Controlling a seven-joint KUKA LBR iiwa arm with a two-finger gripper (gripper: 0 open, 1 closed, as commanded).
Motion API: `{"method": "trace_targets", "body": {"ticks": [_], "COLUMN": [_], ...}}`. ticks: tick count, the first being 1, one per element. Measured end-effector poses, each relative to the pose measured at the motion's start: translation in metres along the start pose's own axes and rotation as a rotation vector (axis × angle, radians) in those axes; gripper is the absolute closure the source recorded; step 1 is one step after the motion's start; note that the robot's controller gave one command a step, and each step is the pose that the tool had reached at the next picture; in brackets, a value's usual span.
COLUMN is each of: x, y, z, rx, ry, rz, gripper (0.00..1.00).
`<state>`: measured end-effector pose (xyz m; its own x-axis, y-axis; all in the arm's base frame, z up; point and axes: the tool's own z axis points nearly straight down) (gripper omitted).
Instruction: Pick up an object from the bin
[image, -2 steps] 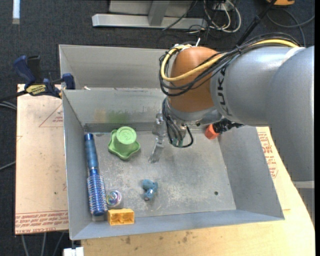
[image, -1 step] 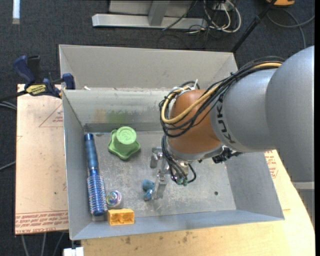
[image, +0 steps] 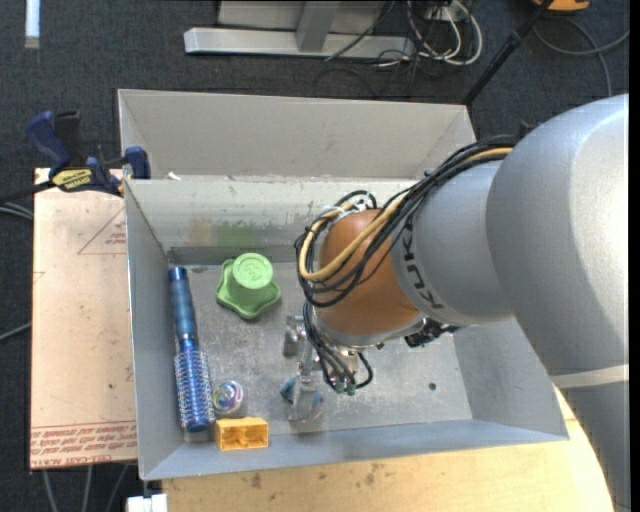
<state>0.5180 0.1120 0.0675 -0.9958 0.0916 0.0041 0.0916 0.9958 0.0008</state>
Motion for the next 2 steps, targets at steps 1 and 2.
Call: {"method": "trace_targets", "body": {"ticks": [1,2], "x": [-0.002,0.016], "y": [-0.001,-0.025], "z": [-0.003,-0.003], "rx": [-0.001,0.0], "ry": [-0.004,-0.004], "rz": [0.004,0.008], "gripper": [1.0,1.0]}}
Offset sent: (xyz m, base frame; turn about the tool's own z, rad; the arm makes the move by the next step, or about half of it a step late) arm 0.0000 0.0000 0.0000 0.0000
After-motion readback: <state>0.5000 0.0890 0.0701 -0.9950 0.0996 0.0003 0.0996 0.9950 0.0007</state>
